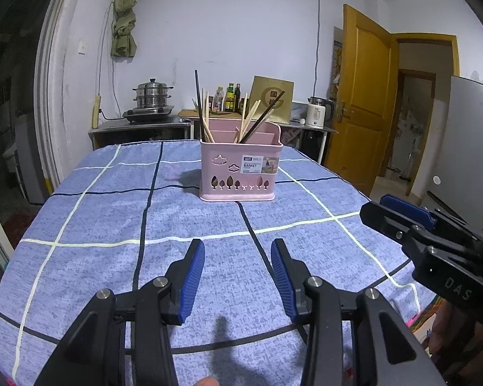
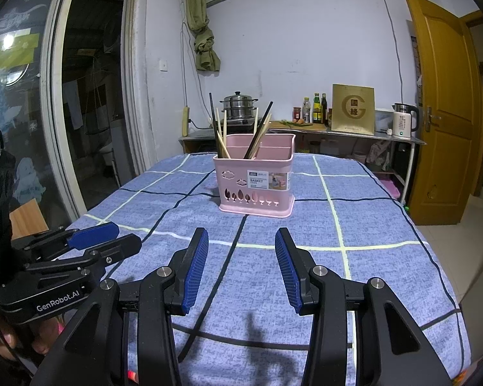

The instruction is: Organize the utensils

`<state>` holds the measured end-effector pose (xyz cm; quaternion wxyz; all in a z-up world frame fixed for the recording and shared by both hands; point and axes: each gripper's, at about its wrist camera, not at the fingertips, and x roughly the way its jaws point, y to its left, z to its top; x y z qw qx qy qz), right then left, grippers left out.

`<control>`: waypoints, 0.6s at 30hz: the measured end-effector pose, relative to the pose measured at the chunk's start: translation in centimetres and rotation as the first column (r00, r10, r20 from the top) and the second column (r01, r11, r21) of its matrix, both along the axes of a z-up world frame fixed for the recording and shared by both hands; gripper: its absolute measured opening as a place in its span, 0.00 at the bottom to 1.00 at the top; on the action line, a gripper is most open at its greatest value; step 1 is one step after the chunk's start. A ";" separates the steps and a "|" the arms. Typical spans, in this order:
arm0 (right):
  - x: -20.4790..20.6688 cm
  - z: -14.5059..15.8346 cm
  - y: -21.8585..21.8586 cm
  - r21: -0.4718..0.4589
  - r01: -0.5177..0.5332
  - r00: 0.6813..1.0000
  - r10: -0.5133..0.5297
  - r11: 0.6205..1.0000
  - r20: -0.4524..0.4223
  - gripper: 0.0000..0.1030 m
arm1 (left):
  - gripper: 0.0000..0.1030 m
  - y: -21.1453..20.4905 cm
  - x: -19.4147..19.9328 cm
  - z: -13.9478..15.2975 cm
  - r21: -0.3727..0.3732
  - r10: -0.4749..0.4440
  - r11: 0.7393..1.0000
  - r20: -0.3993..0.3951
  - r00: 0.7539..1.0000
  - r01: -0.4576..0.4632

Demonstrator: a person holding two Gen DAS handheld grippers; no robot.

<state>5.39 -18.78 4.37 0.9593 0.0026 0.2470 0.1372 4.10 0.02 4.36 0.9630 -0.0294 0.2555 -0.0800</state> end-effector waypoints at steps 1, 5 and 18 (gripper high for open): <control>0.0 0.0 0.0 0.000 0.000 1.000 0.000 1.000 0.000 0.43 | 0.41 0.0 0.0 0.0 0.003 0.003 1.000 0.000 1.000 -0.003; 0.0 0.0 0.0 0.000 0.000 1.000 0.000 1.000 -0.001 0.43 | 0.41 -0.1 -0.2 0.0 0.022 0.016 1.000 0.010 1.000 -0.016; 0.0 0.0 0.1 -0.004 -0.001 1.000 0.001 1.000 0.000 0.43 | 0.41 -0.3 0.1 -0.5 0.035 0.028 0.999 -0.004 1.000 -0.028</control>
